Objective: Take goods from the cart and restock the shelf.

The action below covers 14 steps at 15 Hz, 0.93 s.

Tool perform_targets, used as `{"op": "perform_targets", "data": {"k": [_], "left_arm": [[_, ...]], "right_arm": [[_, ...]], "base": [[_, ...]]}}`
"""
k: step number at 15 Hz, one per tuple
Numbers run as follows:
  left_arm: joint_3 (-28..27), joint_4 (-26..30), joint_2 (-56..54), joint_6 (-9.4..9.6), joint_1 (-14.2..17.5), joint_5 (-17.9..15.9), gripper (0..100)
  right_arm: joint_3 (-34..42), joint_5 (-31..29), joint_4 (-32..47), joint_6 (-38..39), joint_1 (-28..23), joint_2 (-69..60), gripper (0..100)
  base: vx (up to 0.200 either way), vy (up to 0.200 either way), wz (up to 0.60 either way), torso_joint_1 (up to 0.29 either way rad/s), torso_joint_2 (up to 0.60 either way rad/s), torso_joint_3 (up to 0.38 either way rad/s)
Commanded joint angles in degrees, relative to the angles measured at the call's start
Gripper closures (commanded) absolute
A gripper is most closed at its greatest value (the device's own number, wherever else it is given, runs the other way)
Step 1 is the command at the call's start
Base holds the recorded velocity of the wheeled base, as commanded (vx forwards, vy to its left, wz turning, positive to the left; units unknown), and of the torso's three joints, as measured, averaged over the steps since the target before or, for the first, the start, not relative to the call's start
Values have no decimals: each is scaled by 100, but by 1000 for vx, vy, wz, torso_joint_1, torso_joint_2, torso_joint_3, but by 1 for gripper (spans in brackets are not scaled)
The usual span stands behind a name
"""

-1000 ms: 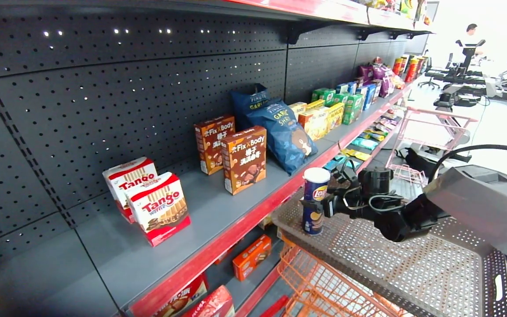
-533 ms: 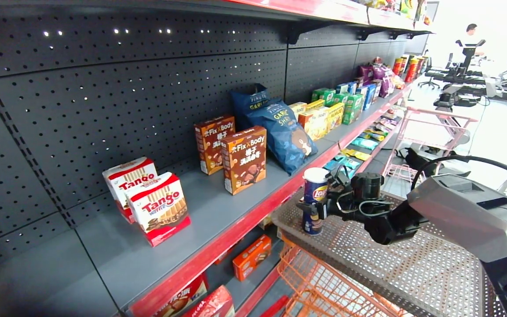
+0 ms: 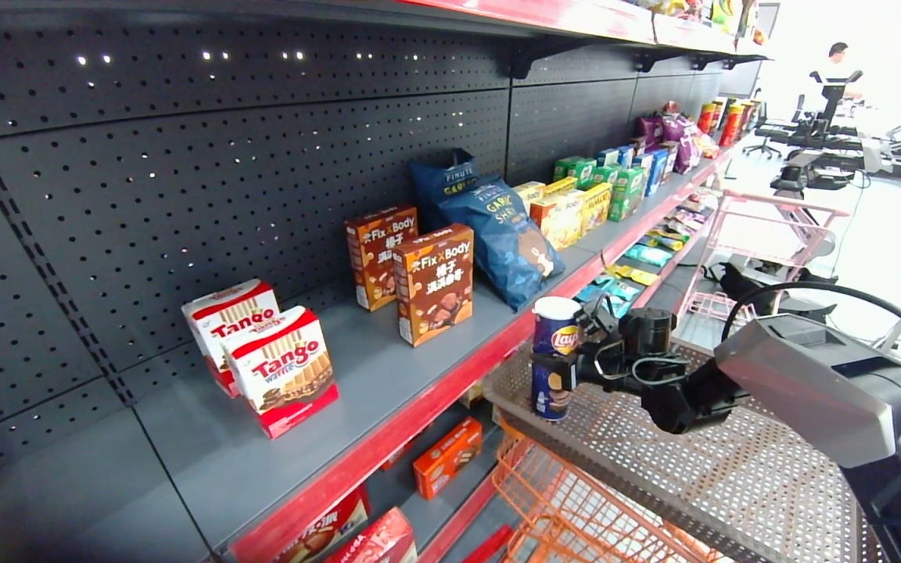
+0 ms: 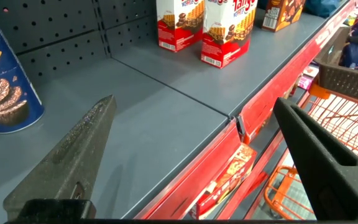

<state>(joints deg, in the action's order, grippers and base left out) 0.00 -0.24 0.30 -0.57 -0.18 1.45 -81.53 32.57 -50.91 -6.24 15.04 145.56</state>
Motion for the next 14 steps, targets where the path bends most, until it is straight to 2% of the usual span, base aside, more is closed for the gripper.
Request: {"op": "perform_targets", "data": {"k": [1, 4, 7, 8, 11, 13, 14], "left_arm": [[0, -2, 5, -4, 1, 4, 0], [0, -2, 5, -4, 1, 4, 0], [0, -2, 5, -4, 1, 4, 0], [0, -2, 5, -4, 1, 4, 0], [0, -2, 5, -4, 1, 4, 0], [0, -2, 5, 5, 1, 4, 0], [0, -2, 5, -4, 1, 4, 0]], "right_arm": [[76, -49, 20, 0, 16, -344, 100], [331, -585, 239, 35, 7, -1293, 100], [1210, -1456, 441, 413, 174, -2453, 100], [1851, -2124, 485, 756, 429, -3226, 100], [3398, -3424, 670, 844, 1001, -4984, 100], [4066, -3679, 802, 844, 1001, -5890, 100], [4620, -3653, 1224, 826, 675, -6953, 100]], "base": [[0, 0, 0, 0, 0, 0], [0, 0, 0, 0, 0, 0], [0, 0, 0, 0, 0, 0], [0, 0, 0, 0, 0, 0], [0, 0, 0, 0, 0, 0], [0, 0, 0, 0, 0, 0], [0, 0, 0, 0, 0, 0]]}}
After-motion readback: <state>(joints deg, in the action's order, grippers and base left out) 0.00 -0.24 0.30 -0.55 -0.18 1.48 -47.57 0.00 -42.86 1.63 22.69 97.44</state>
